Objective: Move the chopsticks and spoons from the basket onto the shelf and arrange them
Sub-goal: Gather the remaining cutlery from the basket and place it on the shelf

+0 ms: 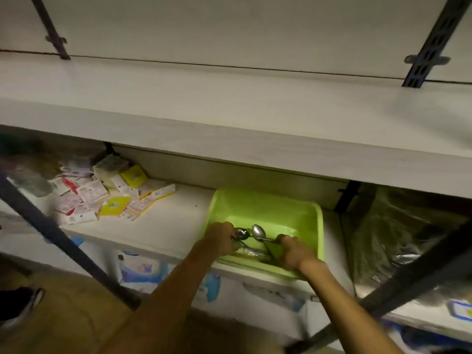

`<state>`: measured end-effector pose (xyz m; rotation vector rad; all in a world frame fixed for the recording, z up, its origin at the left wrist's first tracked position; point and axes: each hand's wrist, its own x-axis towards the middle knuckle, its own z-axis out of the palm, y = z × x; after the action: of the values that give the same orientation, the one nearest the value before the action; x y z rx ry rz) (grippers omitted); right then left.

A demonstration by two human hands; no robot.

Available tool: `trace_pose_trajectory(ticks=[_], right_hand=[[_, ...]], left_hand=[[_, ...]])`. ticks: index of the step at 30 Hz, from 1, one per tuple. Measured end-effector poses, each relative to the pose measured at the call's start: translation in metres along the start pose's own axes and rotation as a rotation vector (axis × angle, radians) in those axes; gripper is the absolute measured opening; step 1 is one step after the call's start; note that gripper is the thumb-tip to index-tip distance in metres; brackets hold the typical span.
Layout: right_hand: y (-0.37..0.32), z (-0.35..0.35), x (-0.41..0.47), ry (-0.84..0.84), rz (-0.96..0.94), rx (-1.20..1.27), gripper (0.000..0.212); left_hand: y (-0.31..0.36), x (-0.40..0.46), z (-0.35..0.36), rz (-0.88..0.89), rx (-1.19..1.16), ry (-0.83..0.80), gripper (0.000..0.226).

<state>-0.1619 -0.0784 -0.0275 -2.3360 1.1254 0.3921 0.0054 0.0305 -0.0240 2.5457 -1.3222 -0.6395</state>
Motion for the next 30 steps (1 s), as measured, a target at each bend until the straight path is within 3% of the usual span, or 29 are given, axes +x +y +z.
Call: trace_pose_trajectory(ticks=[7, 13, 18, 24, 30], right_hand=[[-0.025, 0.036, -0.008, 0.154, 0.093, -0.174, 0.066], [-0.027, 0.047, -0.003, 0.128, 0.128, -0.152, 0.058], [-0.024, 0.050, 0.001, 0.122, 0.106, -0.146, 0.050], [-0.013, 0.054, 0.004, 0.144, 0.088, -0.146, 0.048], [-0.011, 0.055, 0.011, 0.244, 0.013, -0.208, 0.040]], left_hand=[[-0.021, 0.013, 0.029, 0.244, 0.402, -0.035, 0.062], [-0.027, 0.029, 0.040, 0.464, 0.489, 0.125, 0.070], [-0.022, 0.043, 0.050, 0.581, 0.524, 0.045, 0.082], [-0.013, 0.054, 0.061, 0.630, 0.558, 0.027, 0.070], [-0.007, 0.055, 0.059, 0.563, 0.562, -0.032, 0.038]])
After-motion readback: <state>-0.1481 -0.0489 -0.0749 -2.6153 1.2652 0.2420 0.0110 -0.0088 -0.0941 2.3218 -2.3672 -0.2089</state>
